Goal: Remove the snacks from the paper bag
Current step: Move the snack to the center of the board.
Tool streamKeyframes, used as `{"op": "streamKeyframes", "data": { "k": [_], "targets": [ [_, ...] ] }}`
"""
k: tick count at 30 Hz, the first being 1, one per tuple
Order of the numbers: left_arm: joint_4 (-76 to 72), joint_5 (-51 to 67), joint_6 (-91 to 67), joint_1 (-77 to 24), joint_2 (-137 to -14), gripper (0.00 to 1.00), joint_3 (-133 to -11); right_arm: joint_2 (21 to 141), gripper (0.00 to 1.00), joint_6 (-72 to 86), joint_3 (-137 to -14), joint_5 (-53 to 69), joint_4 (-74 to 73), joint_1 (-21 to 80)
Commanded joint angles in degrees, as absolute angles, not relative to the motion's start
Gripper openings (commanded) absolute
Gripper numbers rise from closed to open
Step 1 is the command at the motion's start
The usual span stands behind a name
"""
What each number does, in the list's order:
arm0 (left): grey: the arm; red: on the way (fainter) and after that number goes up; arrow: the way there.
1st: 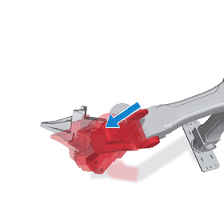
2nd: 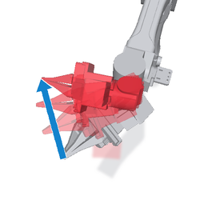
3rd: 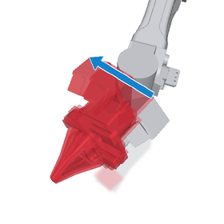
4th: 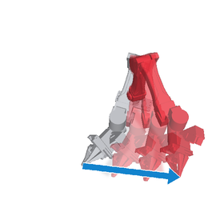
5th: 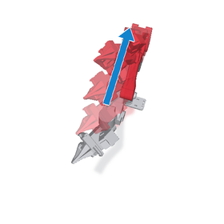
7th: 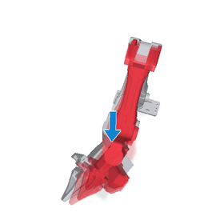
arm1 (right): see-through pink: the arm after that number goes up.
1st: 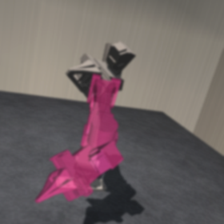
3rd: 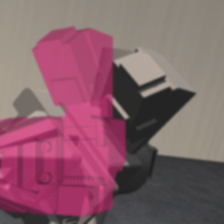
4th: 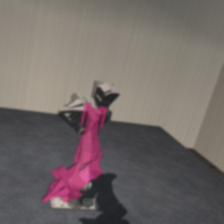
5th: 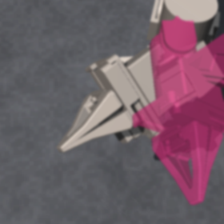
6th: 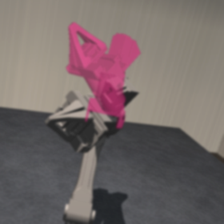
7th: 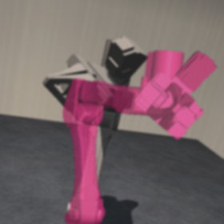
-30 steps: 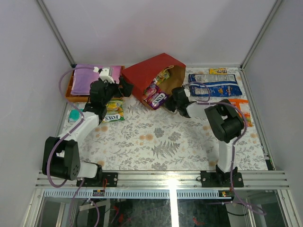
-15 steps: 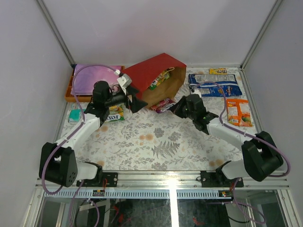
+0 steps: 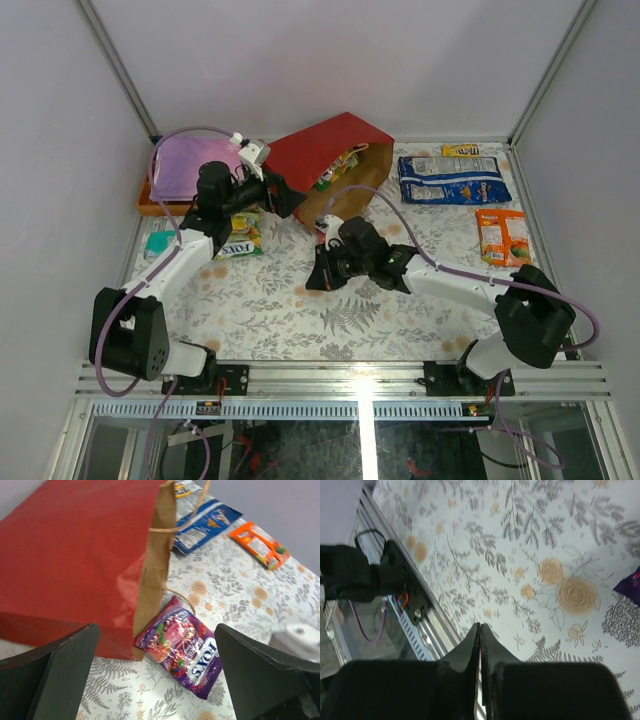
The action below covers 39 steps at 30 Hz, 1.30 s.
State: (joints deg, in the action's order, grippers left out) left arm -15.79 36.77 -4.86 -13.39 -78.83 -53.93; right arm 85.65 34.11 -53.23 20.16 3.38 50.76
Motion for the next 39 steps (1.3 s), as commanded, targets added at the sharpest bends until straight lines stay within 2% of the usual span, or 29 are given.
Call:
{"op": "streamKeyframes", "data": {
  "k": [1, 5, 6, 8, 10, 11, 15, 19, 24, 29, 34, 39],
  "targets": [
    [-17.7, 28.4, -9.0, -11.5, -78.4, 1.0, -54.0, 85.8, 0.0, 27.8, -51.9, 25.5, 0.4, 50.8],
    [-20.8, 24.9, -10.2, -10.6, -76.5, 1.0, -51.7, 83.0, 0.0, 26.1, -48.1, 21.3, -2.9, 49.3],
    [-21.0, 24.0, -10.4, -10.6, -76.1, 1.0, -51.3, 82.0, 0.03, 26.2, -47.2, 20.0, -2.9, 48.4],
    [-21.6, 21.8, -10.6, -10.6, -75.8, 1.0, -50.9, 79.8, 0.23, 27.0, -45.9, 16.8, -2.3, 46.1],
    [-22.3, 19.7, -11.1, -10.5, -75.7, 1.0, -50.6, 78.5, 0.54, 27.4, -45.7, 14.4, -1.8, 42.9],
    [-22.7, 19.2, -11.3, -10.5, -75.7, 1.0, -50.3, 78.4, 0.63, 27.8, -46.2, 12.9, -2.1, 41.2],
    [-22.4, 17.4, -11.3, -10.5, -76.1, 1.0, -50.5, 79.7, 0.79, 28.7, -48.2, 7.3, -1.6, 35.5],
    [-22.3, 16.4, -11.9, -10.5, -76.7, 1.0, -51.0, 88.3, 0.81, 25.9, -55.2, -3.3, -6.0, 35.2],
    [-20.7, 13.1, -14.0, -10.5, -78.0, 1.0, -53.8, 101.2, 0.81, 23.4, -68.6, -8.4, -15.3, 36.0],
    [-17.0, 6.9, -14.1, -10.4, -78.8, 1.0, -56.4, 108.0, 0.83, 21.3, -75.0, -16.3, -17.4, 38.0],
    [-17.6, 8.2, -14.2, -10.4, -79.1, 1.0, -56.8, 110.8, 0.84, 19.3, -74.6, -17.6, -16.3, 40.6],
    [-17.3, 9.9, -14.4, -10.4, -80.0, 1.0, -56.6, 110.1, 0.82, 19.4, -67.8, -15.2, -14.3, 44.0]
  ]
}}
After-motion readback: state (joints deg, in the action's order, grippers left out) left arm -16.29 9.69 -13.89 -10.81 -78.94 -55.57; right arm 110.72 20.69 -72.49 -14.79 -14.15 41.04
